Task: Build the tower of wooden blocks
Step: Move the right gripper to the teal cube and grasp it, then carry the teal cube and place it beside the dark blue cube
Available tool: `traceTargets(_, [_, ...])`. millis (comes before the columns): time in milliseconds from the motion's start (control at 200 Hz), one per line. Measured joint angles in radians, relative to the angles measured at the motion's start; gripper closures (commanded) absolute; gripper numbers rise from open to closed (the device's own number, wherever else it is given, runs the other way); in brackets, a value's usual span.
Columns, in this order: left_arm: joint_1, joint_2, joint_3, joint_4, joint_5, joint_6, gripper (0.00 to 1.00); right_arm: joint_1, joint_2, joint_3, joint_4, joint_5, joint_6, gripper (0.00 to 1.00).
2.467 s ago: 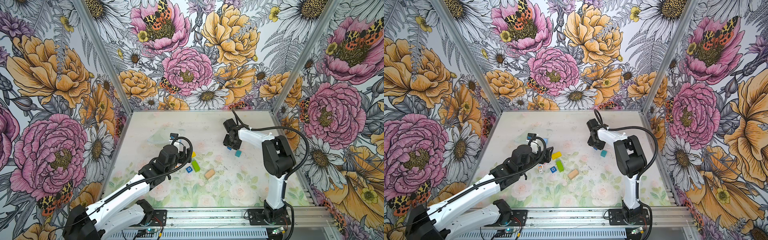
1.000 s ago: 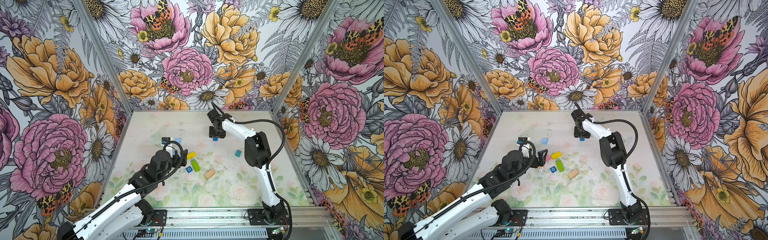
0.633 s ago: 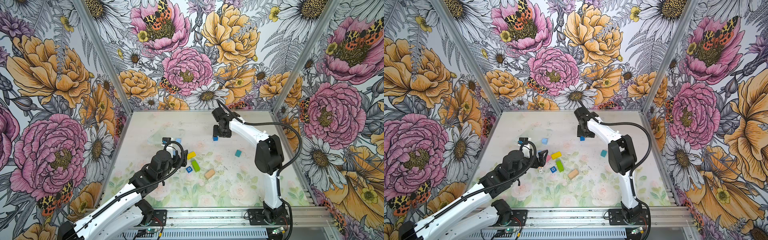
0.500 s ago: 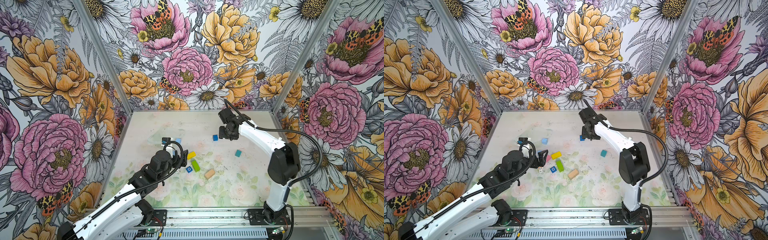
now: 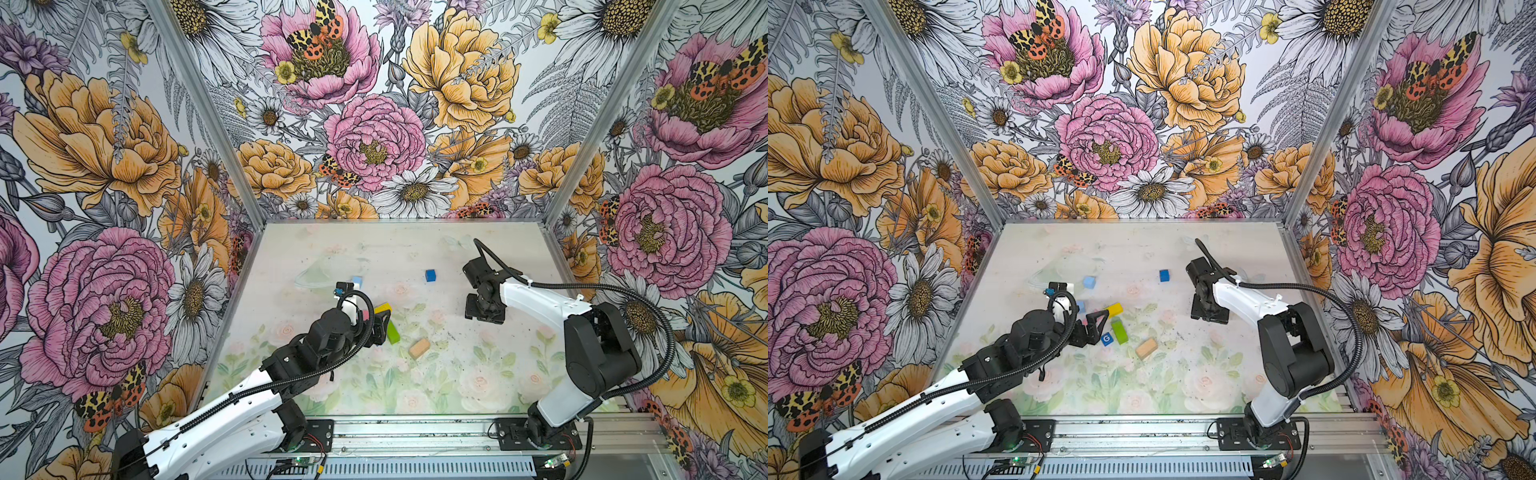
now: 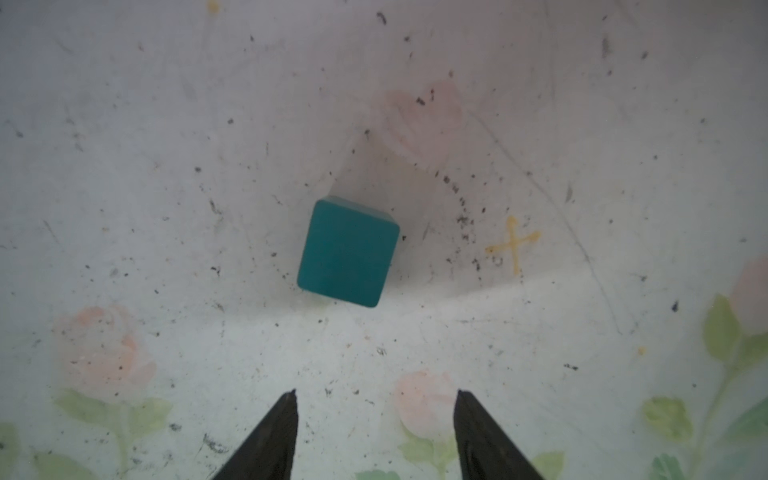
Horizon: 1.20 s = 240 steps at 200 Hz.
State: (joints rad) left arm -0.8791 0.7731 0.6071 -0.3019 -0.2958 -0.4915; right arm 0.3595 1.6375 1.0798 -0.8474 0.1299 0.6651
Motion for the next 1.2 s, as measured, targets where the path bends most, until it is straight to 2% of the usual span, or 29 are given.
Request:
traceTargets(290, [-0.009, 0.030, 0.000, 0.000, -0.031, -0.008, 0.01, -0.048, 0.028, 0.001, 0.087, -0.049, 0.000, 0.38])
traceTargets(745, [-0.009, 0.111, 0.019, 0.007, -0.045, -0.002, 0.01, -0.060, 0.158, 0.079, 0.107, -0.075, -0.013, 0.55])
traceTargets(905, [-0.009, 0.135, 0.031, 0.009, -0.055, 0.005, 0.01, -0.067, 0.187, 0.107, 0.108, -0.076, -0.030, 0.71])
traceTargets(1201, [0.014, 0.177, 0.047, 0.021, -0.056, 0.023, 0.01, -0.071, 0.266, 0.222, 0.096, -0.080, -0.089, 0.72])
